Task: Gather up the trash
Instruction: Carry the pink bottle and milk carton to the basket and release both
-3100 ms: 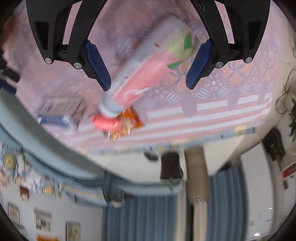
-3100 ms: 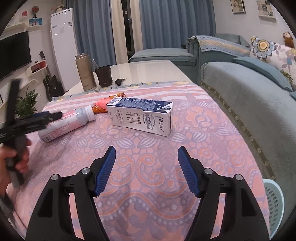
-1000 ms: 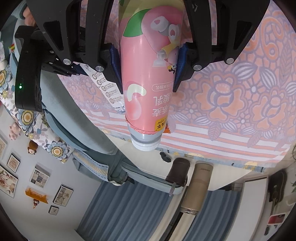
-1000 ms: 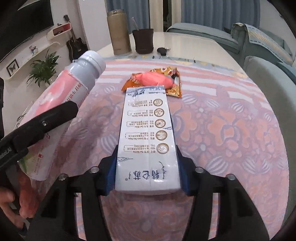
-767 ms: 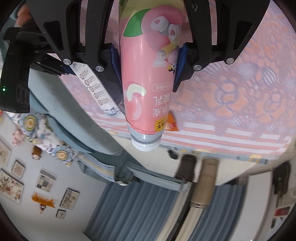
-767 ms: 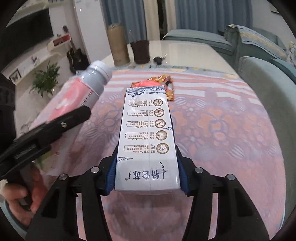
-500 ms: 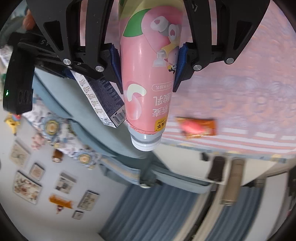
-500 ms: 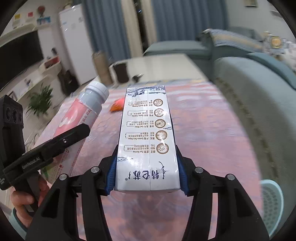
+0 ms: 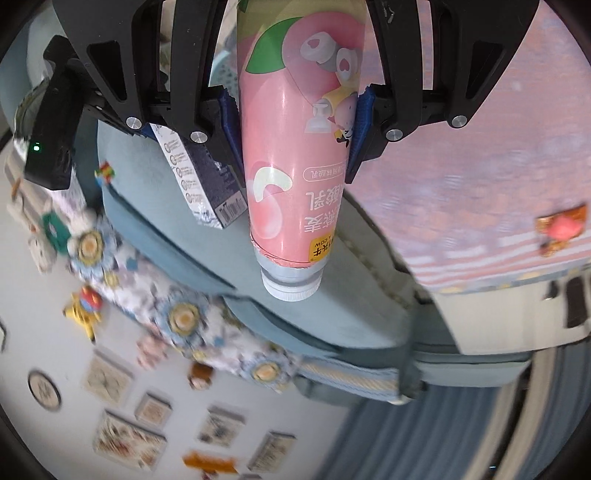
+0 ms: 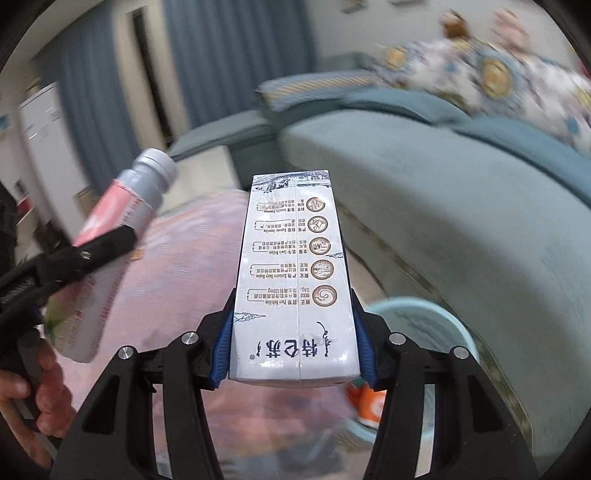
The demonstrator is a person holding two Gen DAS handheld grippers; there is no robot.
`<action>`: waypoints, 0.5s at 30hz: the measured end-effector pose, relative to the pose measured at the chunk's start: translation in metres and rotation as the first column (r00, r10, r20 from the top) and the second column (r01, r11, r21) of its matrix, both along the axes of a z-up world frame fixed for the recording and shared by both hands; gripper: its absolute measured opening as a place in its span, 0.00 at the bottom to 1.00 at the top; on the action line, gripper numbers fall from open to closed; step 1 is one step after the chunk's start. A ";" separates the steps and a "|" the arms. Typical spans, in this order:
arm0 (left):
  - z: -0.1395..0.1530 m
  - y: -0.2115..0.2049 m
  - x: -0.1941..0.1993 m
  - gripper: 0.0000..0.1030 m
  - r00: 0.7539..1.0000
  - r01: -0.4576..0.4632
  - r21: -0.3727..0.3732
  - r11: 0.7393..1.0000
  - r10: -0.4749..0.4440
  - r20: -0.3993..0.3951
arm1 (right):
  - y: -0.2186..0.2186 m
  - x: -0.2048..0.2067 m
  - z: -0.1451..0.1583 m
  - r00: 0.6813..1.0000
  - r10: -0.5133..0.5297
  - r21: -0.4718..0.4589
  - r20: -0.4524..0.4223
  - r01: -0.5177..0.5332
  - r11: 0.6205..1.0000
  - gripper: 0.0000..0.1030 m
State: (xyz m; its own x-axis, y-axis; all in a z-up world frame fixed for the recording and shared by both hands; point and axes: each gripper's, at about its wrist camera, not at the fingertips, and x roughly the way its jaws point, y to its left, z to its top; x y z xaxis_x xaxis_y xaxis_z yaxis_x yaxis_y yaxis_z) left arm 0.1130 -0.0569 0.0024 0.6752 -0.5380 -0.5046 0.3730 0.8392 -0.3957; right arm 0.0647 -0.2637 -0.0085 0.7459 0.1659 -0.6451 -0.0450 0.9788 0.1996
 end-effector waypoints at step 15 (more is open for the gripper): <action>-0.099 -0.088 0.029 0.46 0.954 0.197 0.029 0.980 -0.185 -0.235 | -0.120 0.012 -0.118 0.915 -0.221 0.140 -0.339 0.281 0.949 0.49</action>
State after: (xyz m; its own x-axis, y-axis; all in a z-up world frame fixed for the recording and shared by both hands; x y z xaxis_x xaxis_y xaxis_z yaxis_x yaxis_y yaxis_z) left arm 0.1419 -0.1451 -0.0965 0.4245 -0.6150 -0.6645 0.4324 0.7825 -0.4480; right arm 0.0765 -0.3839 -0.1268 0.5414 0.1367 -0.8296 0.2920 0.8947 0.3379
